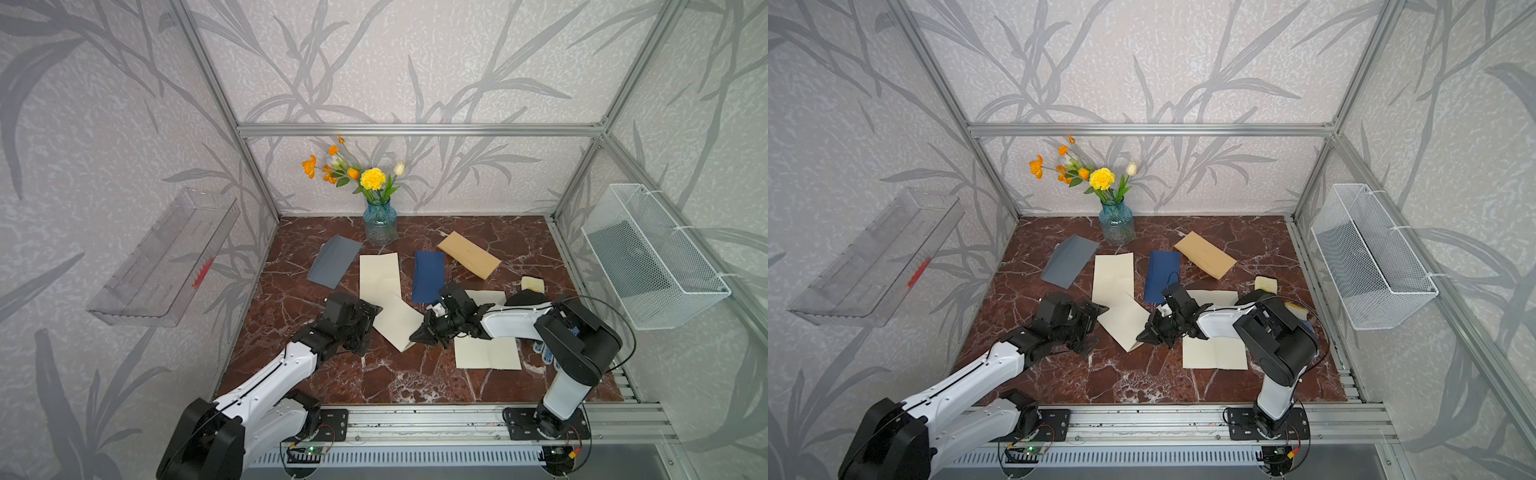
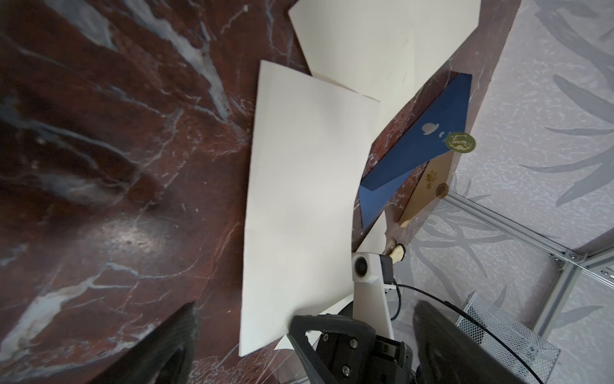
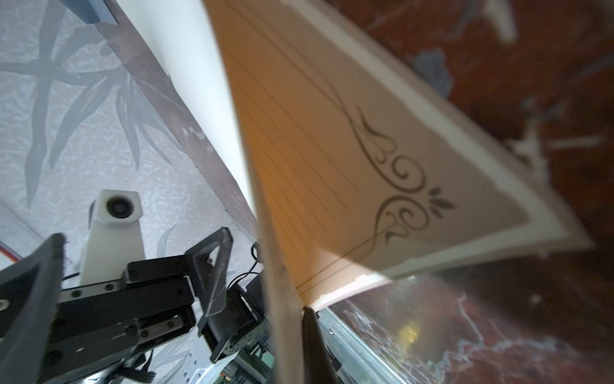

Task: Fold the letter paper in half and place it into the envelope
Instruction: Pick up the letter paper from the center of the board.

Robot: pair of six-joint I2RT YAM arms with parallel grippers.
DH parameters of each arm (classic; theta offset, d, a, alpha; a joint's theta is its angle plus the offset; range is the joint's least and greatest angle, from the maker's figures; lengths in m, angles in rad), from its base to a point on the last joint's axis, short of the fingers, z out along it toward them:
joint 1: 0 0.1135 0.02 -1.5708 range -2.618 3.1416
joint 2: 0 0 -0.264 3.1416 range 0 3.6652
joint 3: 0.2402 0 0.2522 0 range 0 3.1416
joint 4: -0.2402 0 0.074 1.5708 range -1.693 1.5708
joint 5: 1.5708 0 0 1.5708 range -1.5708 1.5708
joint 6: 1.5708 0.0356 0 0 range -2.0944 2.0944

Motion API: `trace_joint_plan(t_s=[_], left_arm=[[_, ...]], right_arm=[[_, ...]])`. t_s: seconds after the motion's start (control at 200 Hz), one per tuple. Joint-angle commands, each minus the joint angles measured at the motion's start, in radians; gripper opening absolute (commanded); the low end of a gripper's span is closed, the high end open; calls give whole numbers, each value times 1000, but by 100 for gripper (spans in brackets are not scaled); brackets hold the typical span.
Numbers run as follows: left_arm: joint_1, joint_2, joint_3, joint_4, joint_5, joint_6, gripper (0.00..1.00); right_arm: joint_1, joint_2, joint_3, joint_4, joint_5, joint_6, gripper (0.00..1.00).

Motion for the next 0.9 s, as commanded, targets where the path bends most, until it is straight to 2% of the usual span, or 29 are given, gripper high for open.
trace_joint_plan(t_s=[0.0,0.35,0.39,0.465,0.57,0.675,0.895], left_arm=[[3,31,-31,44,2,20,97],[5,208,-23,224,-41,50,87],[5,220,-24,227,-49,49,84],[9,230,-38,259,-67,51,68],[13,233,-56,287,-95,47,52],[16,241,-59,298,-95,57,45],[18,286,-57,333,-51,83,19]], right_arm=[[-6,-12,-4,91,-35,65,0],[-9,-37,-36,128,-63,92,0],[-8,-37,-42,140,-65,98,0],[-9,-68,-51,154,-70,105,0],[-8,-78,-60,158,-70,107,0],[-9,-77,-66,175,-73,115,0],[-9,-58,-72,215,-83,130,0]])
